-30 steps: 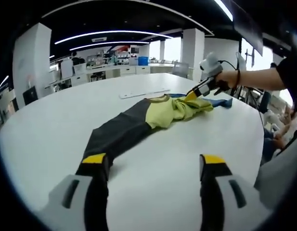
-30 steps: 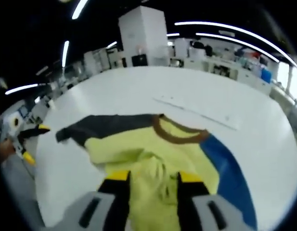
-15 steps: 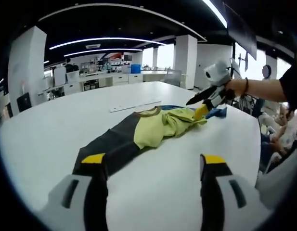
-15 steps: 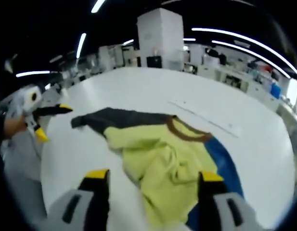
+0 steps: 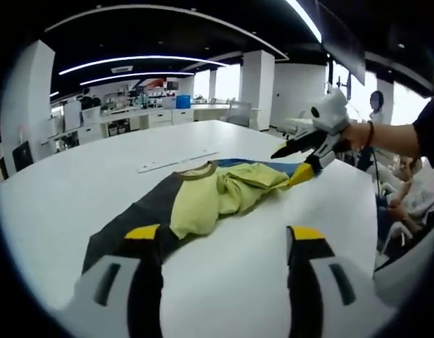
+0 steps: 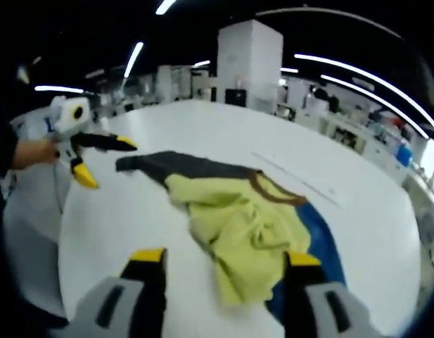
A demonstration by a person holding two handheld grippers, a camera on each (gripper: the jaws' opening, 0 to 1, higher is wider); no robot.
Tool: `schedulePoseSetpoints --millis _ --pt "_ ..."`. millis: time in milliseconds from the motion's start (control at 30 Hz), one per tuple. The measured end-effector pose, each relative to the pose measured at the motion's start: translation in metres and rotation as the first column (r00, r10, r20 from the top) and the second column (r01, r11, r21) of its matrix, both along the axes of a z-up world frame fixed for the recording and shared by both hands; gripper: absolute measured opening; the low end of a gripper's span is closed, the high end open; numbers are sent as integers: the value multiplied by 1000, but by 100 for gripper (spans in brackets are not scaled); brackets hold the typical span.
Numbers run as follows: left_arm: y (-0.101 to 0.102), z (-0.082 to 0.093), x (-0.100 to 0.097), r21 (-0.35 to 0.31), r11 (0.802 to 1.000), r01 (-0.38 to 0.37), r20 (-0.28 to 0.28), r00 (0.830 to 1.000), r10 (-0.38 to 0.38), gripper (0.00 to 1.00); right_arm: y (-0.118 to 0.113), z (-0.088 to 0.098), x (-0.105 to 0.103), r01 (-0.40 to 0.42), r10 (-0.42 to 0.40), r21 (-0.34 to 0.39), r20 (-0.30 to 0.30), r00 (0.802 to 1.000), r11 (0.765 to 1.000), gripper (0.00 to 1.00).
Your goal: Fold the garment on the visible template until the final outline fits inside the template.
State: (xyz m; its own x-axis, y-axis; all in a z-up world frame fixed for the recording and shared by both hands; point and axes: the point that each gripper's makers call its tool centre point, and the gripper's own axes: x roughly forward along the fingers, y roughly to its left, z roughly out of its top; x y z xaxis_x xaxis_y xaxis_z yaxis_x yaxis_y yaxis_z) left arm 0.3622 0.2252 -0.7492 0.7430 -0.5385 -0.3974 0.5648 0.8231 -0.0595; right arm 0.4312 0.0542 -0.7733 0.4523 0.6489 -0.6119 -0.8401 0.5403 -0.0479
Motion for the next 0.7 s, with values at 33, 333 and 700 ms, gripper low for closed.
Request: schedulePoseSetpoints --millis 33,333,700 --pt "-4 0 2 -7 1000 8 -2 1000 -8 64 -2 0 0 1 -2 3 4 1000 1000 61" --pt "-31 -9 14 -3 999 51 -28 998 -51 56 -14 -8 -4 20 -20 -2 31 999 1000 51" --pt "-57 -20 43 -12 997 78 -42 996 -78 50 -28 -25 0 53 -49 -45 74 996 998 39"
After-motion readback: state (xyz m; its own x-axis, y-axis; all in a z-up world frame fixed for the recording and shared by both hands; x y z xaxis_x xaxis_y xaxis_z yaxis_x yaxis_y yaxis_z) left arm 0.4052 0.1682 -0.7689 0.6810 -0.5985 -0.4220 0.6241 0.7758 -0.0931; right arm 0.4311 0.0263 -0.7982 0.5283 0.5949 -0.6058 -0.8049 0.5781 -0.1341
